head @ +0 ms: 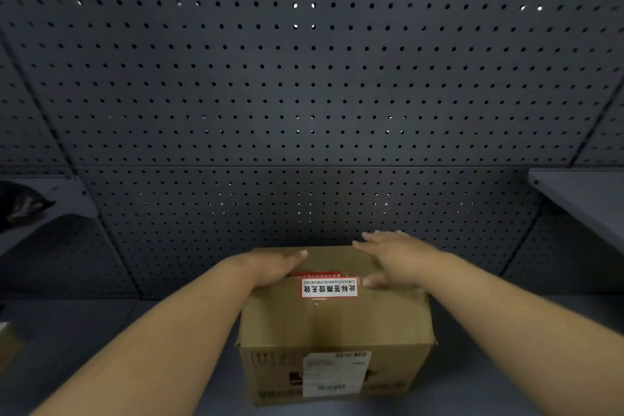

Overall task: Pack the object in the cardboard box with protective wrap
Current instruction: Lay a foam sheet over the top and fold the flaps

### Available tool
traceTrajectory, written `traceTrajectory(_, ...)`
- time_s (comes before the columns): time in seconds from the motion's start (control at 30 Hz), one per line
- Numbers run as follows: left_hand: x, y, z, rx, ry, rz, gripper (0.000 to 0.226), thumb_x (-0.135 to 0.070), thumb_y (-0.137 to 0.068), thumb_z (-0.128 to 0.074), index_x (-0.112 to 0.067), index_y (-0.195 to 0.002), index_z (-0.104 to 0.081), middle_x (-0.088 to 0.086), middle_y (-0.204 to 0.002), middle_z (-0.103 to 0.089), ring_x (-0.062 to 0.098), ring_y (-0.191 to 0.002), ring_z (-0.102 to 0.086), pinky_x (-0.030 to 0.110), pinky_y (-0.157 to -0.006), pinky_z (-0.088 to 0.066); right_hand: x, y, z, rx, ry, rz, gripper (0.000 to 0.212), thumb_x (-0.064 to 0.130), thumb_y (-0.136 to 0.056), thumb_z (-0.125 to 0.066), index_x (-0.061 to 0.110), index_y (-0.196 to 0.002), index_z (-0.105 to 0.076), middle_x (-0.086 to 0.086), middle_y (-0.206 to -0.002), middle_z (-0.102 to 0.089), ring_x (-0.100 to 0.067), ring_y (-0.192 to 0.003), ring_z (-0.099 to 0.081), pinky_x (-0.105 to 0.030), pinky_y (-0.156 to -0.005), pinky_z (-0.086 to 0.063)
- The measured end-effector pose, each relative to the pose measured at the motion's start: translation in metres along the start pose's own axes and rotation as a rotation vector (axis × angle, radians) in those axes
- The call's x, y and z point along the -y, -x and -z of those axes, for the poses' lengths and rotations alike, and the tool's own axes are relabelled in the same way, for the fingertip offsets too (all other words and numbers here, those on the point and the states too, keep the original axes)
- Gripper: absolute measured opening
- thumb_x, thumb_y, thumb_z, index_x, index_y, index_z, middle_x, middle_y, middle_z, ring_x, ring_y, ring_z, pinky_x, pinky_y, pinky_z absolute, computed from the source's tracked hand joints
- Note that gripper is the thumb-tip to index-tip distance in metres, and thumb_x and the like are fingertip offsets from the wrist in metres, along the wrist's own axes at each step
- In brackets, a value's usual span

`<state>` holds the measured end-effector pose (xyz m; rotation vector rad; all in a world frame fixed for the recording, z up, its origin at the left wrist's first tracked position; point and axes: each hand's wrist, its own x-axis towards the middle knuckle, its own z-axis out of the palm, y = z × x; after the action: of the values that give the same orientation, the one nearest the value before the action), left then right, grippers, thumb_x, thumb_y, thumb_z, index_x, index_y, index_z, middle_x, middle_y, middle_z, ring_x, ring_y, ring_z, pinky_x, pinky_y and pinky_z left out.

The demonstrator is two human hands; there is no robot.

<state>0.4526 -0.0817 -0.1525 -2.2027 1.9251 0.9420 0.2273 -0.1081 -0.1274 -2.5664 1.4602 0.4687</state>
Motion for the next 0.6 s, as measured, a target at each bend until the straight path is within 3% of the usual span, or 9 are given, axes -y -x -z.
traceTrajectory(0.13, -0.011, -0.002, -0.028, -0.169, -0.314, -0.092, 0.056, -0.046, -0.102, -0.018, -0.013, -0.126, -0.056, 0.011, -0.129, -0.057, 0.024, -0.115, -0.053, 0.035, -0.098, -0.043, 0.004, -0.019, -0.041, 0.000, -0.058, -0.065, 0.073, 0.052, -0.097, -0.038, 0.029, -0.153, 0.003, 0.004, -0.161, 0.011, -0.018, -0.149, 0.007, -0.039, -0.120, 0.003)
traceTrajectory(0.27, 0.003, -0.009, -0.063, -0.313, -0.286, -0.107, 0.049, -0.042, -0.102, -0.021, -0.018, -0.143, -0.033, 0.005, -0.144, -0.037, 0.022, -0.129, -0.038, 0.039, -0.107, -0.035, 0.006, -0.026, -0.071, -0.040, -0.188, -0.108, 0.061, 0.049, -0.101, -0.020, 0.028, -0.152, 0.008, 0.006, -0.159, 0.017, -0.012, -0.147, 0.014, -0.037, -0.121, 0.007)
traceTrajectory(0.4, 0.008, -0.011, -0.079, -0.320, -0.307, -0.064, 0.058, -0.045, -0.101, -0.014, -0.022, -0.153, -0.001, -0.003, -0.162, 0.000, 0.018, -0.149, -0.001, 0.042, -0.120, -0.005, 0.008, -0.025, -0.088, -0.088, -0.232, -0.125, 0.060, 0.053, -0.098, -0.005, 0.029, -0.151, 0.011, 0.009, -0.159, 0.019, -0.009, -0.146, 0.016, -0.035, -0.120, 0.009)
traceTrajectory(0.53, 0.009, -0.013, -0.082, -0.318, -0.323, -0.060, 0.057, -0.043, -0.102, -0.013, -0.023, -0.152, 0.005, -0.005, -0.161, 0.006, 0.016, -0.148, 0.005, 0.040, -0.120, -0.004, 0.010, -0.024, -0.091, -0.082, -0.220, -0.131, 0.084, 0.065, -0.075, 0.019, 0.030, -0.151, 0.012, 0.010, -0.158, 0.020, -0.009, -0.146, 0.016, -0.035, -0.120, 0.010)
traceTrajectory(0.6, 0.010, -0.013, -0.081, -0.325, -0.317, -0.057, 0.057, -0.043, -0.101, -0.013, -0.024, -0.153, 0.003, -0.006, -0.161, 0.004, 0.014, -0.148, 0.003, 0.040, -0.119, -0.005, 0.009, -0.025, -0.089, -0.065, -0.237, -0.135, 0.070, 0.061, -0.089, 0.008, 0.029, -0.151, 0.011, 0.009, -0.158, 0.019, -0.008, -0.146, 0.016, -0.035, -0.120, 0.010)
